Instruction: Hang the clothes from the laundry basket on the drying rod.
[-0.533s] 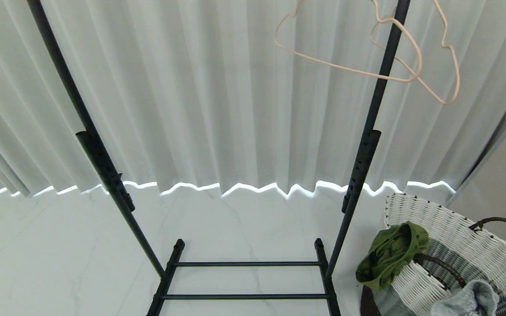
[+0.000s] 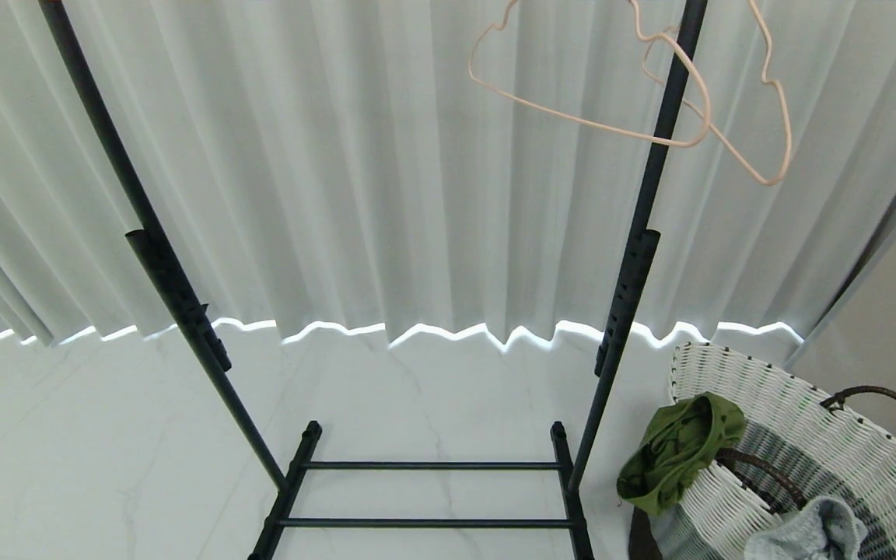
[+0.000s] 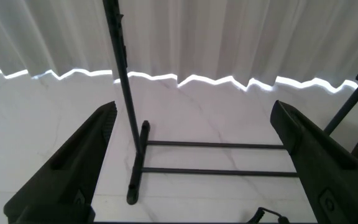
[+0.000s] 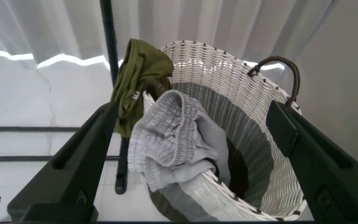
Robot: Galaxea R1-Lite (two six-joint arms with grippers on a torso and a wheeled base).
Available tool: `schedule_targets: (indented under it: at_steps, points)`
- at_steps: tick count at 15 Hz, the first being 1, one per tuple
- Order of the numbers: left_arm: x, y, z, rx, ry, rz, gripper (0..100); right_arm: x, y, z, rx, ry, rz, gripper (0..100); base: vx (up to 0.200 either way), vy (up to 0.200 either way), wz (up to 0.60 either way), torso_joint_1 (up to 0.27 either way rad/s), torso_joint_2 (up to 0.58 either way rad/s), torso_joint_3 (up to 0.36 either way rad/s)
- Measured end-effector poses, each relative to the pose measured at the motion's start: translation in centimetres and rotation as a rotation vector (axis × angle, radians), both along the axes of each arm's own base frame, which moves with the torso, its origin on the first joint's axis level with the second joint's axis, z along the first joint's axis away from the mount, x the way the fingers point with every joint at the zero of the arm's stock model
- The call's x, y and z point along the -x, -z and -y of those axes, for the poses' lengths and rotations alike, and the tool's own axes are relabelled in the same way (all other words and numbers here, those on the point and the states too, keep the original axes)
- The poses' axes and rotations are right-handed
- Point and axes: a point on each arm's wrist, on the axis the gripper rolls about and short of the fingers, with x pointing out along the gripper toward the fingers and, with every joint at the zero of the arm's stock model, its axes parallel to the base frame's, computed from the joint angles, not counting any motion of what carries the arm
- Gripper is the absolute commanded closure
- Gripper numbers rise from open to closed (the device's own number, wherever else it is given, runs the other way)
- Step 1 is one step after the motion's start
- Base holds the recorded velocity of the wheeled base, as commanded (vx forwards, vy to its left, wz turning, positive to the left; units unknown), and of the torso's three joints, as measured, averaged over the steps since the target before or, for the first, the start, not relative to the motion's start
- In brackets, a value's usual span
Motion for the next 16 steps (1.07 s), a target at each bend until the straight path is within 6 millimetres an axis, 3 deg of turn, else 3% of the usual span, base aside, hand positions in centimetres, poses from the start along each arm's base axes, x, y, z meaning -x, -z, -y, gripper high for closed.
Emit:
schedule_targets:
  at_steps: [7,11,13,16]
  points:
    - [0.0,0.0,0.0,-0.008,0.0,0.0,0,0.0,-0.1,0.0,0.007,0.001,0.011,0,0.0,0.0,0.0,0.0,0.0,0.0]
    - [0.0,0.0,0.0,-0.004,-0.001,0.0,0,0.5,-4.2,0.1,-0.042,-0.018,0.062,0,0.0,0.0,0.0,0.0,0.0,0.0]
    - [0.0,0.0,0.0,-0.005,-0.001,0.0,0,-0.5,-5.7,0.1,0.016,-0.008,-0.015,0,0.0,0.0,0.0,0.0,0.0,0.0]
    - [0.0,0.0,0.0,-0.003,-0.001,0.0,0,-4.2,-6.9,0.2,0.176,0.087,-0.255,0,0.0,0.0,0.0,0.0,0.0,0.0]
